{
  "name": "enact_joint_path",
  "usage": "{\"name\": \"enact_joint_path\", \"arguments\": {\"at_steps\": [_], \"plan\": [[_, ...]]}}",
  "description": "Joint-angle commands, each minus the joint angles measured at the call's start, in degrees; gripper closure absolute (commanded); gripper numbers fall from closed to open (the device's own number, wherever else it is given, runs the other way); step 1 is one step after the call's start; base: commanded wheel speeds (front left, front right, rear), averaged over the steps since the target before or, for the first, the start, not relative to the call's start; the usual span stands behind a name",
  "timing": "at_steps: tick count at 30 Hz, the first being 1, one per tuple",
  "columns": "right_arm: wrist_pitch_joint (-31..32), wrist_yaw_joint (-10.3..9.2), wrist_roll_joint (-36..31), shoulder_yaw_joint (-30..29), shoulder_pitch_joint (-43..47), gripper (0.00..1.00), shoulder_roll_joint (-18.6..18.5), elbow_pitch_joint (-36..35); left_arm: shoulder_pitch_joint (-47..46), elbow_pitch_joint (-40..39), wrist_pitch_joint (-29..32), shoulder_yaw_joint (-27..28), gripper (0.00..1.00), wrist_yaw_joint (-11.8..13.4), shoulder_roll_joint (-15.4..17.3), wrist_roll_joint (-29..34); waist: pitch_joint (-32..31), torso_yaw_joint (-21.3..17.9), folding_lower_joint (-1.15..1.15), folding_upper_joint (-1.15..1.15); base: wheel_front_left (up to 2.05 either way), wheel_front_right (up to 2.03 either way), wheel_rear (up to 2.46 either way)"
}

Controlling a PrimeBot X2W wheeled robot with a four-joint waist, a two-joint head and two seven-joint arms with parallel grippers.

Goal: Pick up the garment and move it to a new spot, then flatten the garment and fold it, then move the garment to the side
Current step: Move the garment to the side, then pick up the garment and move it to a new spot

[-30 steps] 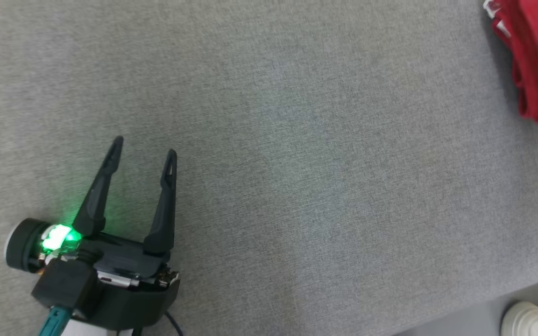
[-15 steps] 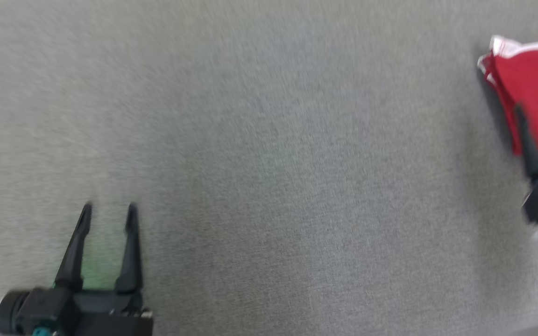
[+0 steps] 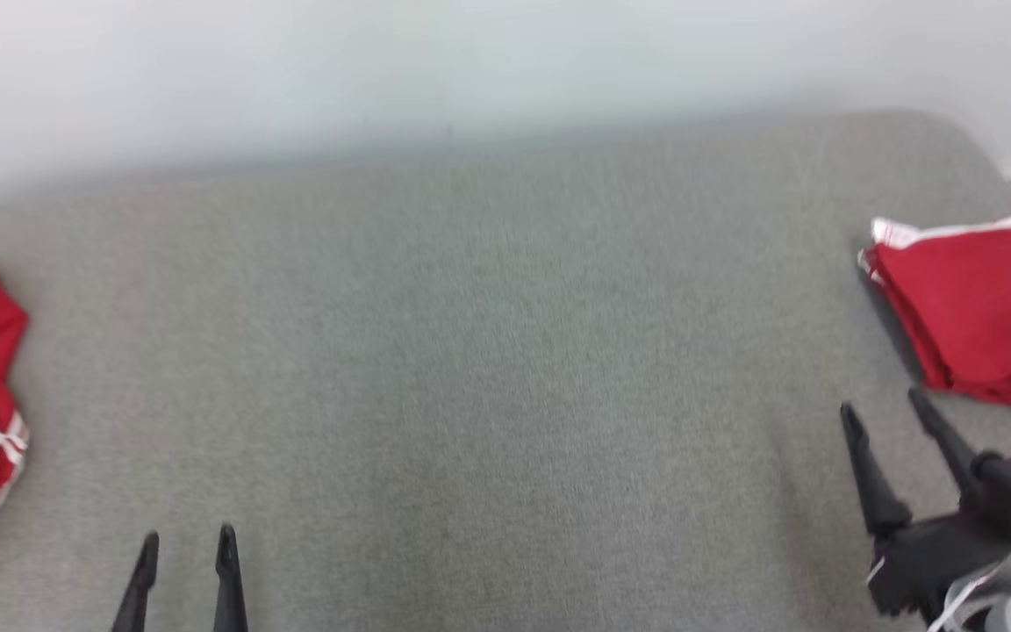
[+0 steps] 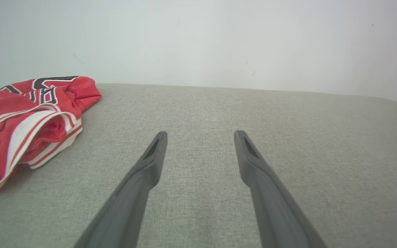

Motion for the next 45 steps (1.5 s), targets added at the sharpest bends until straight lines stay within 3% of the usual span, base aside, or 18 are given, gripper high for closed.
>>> {"name": "enact_joint_path", "arguments": {"at_steps": [1,22,45], "plan": [[-0.4,-0.16,0.6,0.5,1.7,0.0,0.6,0.3,1.5,0.3,-0.2,0.0,0.0,0.3,-0.3,0.2,-7.1,2.5,0.02,0.01,0.0,0.0,0.0],[-3.8,-0.16,1.1,0.6,9.7,0.0,5.9,4.1,5.3,6.5,-0.2,1.1,0.0,0.7,-0.5,-2.2,-11.8,3.3,0.02,0.01,0.0,0.0,0.0],[-4.9,-0.16,0.5,-0.1,10.1,0.0,7.1,4.4,4.3,7.4,-0.2,0.8,0.0,0.7,-0.5,-2.1,-11.4,3.7,0.02,0.01,0.0,0.0,0.0]]}}
